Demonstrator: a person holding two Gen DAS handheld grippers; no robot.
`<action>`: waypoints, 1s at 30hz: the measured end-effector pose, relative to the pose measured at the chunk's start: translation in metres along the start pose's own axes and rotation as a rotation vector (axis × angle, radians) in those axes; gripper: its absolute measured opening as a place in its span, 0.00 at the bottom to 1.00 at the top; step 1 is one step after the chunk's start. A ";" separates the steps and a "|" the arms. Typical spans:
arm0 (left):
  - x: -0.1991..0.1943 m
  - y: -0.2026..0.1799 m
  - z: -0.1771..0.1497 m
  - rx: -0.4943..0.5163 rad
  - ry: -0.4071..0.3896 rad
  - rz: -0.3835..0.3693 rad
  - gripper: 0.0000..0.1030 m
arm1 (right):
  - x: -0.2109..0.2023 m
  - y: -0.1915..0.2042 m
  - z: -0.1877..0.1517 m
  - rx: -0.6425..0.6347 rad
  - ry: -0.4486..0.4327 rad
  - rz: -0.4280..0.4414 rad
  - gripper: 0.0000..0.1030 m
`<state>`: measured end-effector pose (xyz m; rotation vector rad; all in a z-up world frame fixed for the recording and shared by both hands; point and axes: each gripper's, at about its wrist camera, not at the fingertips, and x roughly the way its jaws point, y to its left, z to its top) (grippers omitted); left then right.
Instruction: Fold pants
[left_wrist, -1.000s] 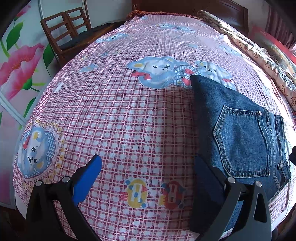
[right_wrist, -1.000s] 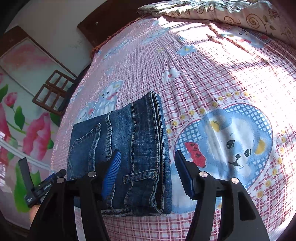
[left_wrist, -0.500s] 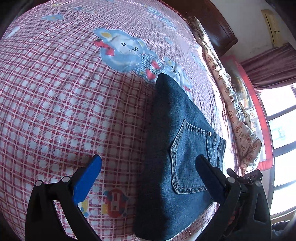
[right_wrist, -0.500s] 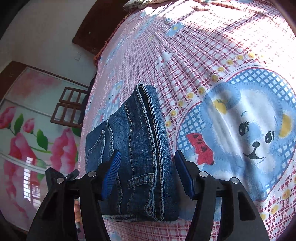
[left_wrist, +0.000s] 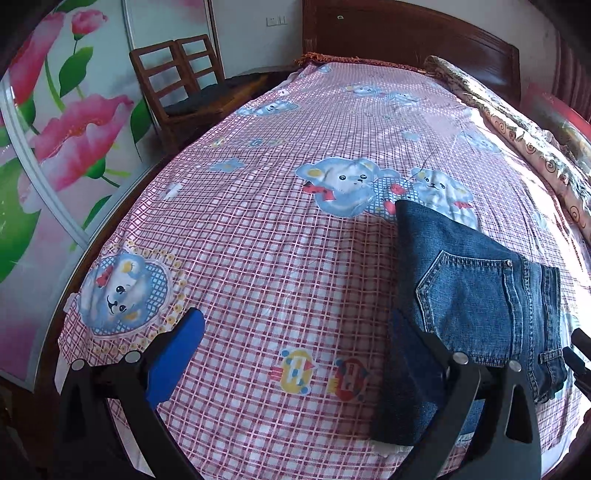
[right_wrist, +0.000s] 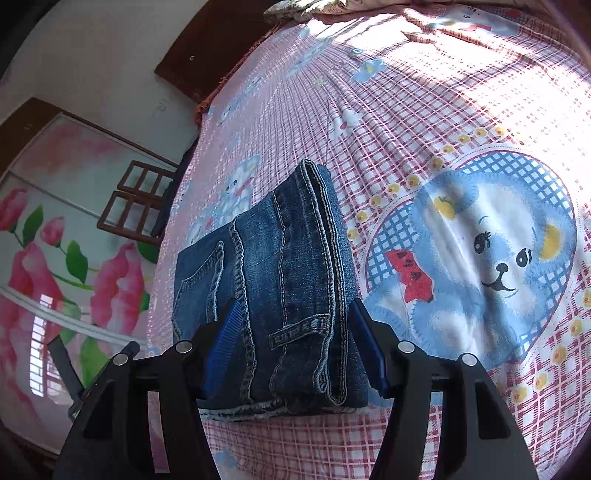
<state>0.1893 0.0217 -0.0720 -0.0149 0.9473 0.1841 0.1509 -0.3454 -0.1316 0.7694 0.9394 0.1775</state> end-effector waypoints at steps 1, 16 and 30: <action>-0.001 0.002 0.000 -0.001 0.004 0.005 0.97 | -0.001 0.002 -0.001 -0.006 0.001 0.002 0.58; 0.004 0.000 0.001 0.038 0.010 -0.001 0.97 | 0.004 -0.001 0.003 -0.010 0.006 -0.006 0.58; 0.070 -0.009 0.007 -0.019 0.201 -0.397 0.97 | 0.018 -0.012 0.018 0.008 0.007 -0.004 0.58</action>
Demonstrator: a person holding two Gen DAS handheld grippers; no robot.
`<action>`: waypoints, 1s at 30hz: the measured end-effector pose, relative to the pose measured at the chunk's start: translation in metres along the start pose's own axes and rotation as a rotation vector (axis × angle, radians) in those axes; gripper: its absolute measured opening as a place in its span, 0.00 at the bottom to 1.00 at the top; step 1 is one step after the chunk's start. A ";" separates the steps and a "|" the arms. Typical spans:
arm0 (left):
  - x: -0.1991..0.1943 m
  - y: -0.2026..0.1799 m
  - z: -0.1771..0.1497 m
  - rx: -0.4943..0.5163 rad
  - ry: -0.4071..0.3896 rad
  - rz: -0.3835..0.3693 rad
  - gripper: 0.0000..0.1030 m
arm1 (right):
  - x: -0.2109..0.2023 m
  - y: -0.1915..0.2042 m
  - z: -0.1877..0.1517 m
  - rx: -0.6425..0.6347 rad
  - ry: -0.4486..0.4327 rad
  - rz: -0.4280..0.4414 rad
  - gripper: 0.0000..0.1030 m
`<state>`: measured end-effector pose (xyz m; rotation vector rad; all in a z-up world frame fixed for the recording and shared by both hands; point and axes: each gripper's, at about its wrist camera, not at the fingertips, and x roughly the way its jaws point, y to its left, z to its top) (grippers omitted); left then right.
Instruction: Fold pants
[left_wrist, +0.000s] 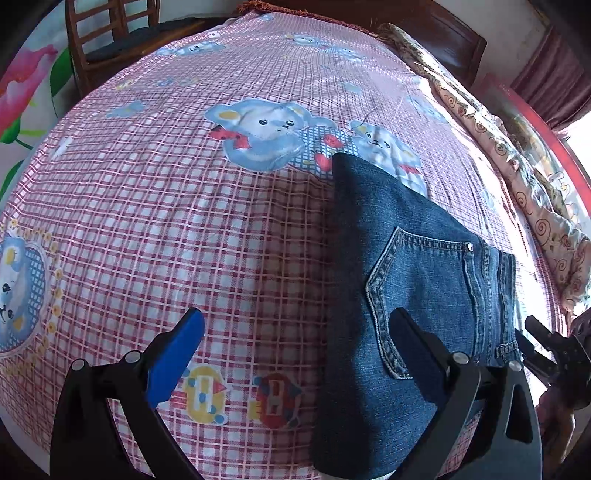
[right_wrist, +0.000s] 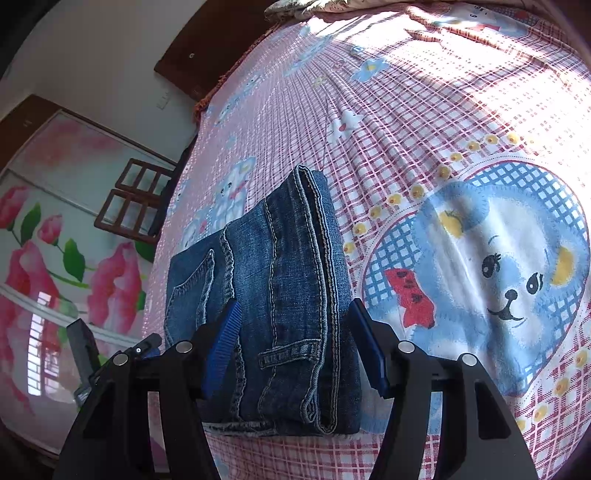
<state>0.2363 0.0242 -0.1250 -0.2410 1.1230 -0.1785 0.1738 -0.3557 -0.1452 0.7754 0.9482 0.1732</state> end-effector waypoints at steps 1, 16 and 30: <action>0.003 0.004 0.001 -0.018 0.008 -0.031 0.97 | 0.000 0.000 0.000 0.001 0.001 0.003 0.58; 0.026 0.036 0.009 -0.192 0.089 -0.286 0.98 | 0.003 -0.006 0.006 0.019 -0.005 0.020 0.58; 0.048 0.051 0.019 -0.333 0.274 -0.669 0.98 | -0.001 -0.011 0.004 0.027 0.002 0.034 0.58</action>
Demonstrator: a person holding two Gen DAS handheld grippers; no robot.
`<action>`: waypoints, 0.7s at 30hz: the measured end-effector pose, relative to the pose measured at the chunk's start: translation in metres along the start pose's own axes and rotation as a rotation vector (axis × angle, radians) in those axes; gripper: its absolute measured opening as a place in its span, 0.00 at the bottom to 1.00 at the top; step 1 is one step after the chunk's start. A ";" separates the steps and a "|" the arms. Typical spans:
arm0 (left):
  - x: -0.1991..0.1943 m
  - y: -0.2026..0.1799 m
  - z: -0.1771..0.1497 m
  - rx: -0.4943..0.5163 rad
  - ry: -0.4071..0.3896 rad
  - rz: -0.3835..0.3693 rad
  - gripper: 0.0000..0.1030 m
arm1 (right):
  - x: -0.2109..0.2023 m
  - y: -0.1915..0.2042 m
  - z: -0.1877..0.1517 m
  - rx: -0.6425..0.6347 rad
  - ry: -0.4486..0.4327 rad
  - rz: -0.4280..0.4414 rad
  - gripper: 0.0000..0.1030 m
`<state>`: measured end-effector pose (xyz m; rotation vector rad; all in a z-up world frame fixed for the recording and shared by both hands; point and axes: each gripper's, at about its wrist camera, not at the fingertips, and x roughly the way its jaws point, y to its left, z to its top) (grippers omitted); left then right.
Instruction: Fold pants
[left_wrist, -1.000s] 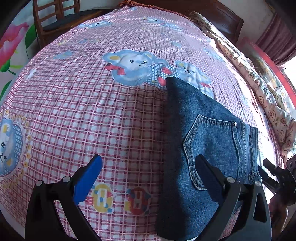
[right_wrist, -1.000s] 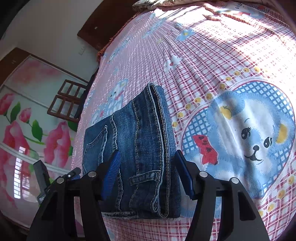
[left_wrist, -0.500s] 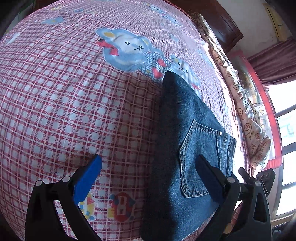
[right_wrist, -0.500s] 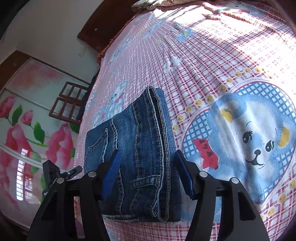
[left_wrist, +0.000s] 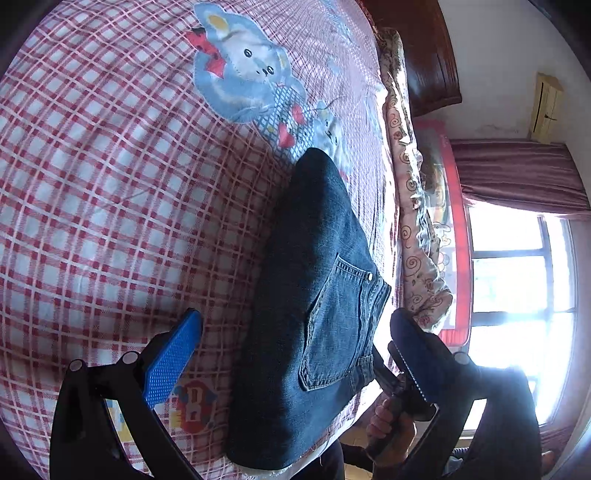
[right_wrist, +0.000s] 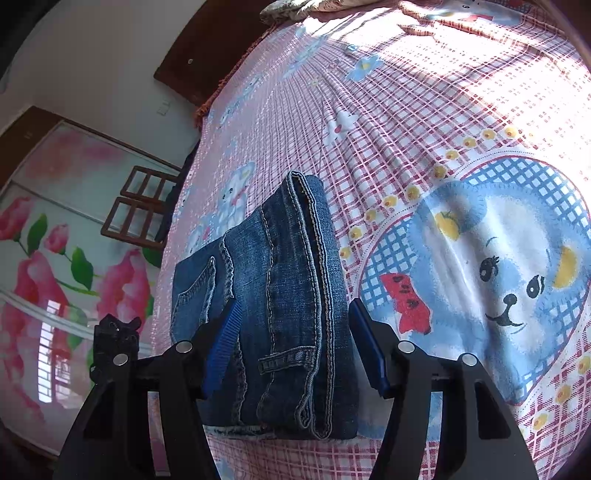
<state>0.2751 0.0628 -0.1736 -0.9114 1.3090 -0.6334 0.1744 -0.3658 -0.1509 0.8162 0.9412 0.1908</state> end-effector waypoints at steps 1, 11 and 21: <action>0.008 -0.002 0.000 0.004 0.040 -0.021 0.98 | 0.000 0.000 -0.001 0.000 0.001 -0.003 0.58; 0.059 -0.036 0.006 0.174 0.194 0.041 0.98 | -0.004 0.004 -0.001 -0.013 0.002 0.011 0.58; 0.063 -0.045 0.008 0.199 0.249 -0.043 0.98 | -0.006 -0.006 0.001 0.013 0.003 0.011 0.58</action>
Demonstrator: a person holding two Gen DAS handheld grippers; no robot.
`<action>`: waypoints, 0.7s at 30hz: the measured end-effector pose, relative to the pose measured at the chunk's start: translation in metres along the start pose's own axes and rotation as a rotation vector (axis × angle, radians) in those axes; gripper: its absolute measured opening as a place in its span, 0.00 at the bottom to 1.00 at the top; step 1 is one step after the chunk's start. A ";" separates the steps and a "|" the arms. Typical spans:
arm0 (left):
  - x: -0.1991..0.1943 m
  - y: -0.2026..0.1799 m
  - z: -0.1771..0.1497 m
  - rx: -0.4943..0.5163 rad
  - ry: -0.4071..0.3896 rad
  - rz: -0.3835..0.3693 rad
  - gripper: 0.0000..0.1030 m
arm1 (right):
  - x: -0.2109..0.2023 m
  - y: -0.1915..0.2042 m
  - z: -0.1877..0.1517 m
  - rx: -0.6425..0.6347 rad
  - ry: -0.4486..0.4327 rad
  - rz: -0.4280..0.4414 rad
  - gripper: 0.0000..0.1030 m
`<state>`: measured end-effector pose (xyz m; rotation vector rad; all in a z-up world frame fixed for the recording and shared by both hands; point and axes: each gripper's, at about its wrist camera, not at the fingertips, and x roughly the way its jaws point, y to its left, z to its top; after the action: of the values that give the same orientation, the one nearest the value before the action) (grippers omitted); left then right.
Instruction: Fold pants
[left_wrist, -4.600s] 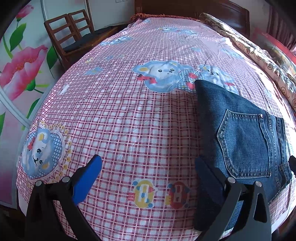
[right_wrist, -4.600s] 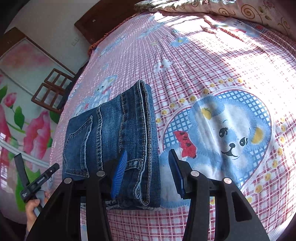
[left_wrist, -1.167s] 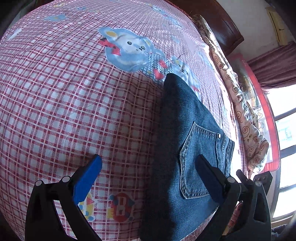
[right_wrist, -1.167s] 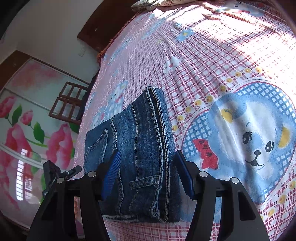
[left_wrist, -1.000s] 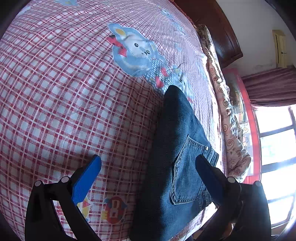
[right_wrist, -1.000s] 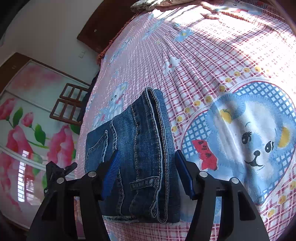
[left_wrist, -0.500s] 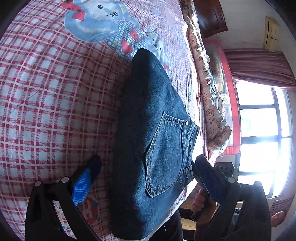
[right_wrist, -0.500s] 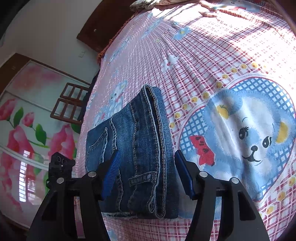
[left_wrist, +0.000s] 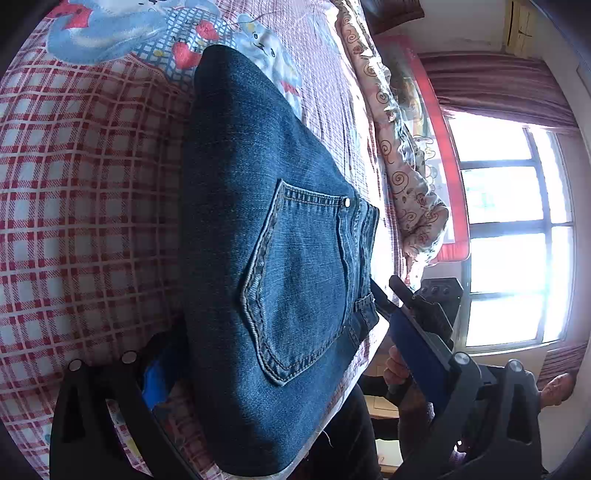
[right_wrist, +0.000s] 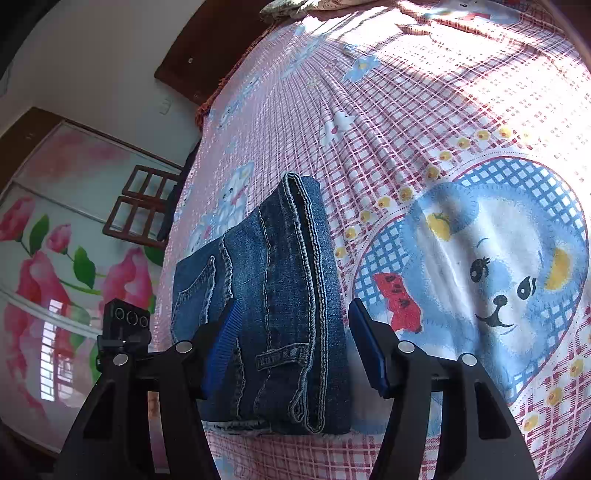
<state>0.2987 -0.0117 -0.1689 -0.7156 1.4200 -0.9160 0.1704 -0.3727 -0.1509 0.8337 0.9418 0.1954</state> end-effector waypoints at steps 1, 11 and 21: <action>0.000 -0.002 0.000 -0.007 -0.007 -0.020 0.98 | -0.001 -0.002 0.000 0.004 0.001 0.010 0.58; -0.013 0.033 -0.010 -0.101 -0.006 0.056 0.35 | 0.010 -0.019 -0.003 0.105 0.045 0.078 0.58; 0.010 0.002 -0.005 -0.011 0.021 0.096 0.83 | 0.026 0.000 -0.006 0.062 0.163 0.040 0.58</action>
<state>0.2931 -0.0184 -0.1762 -0.6425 1.4662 -0.8439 0.1812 -0.3566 -0.1694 0.9040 1.0889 0.2736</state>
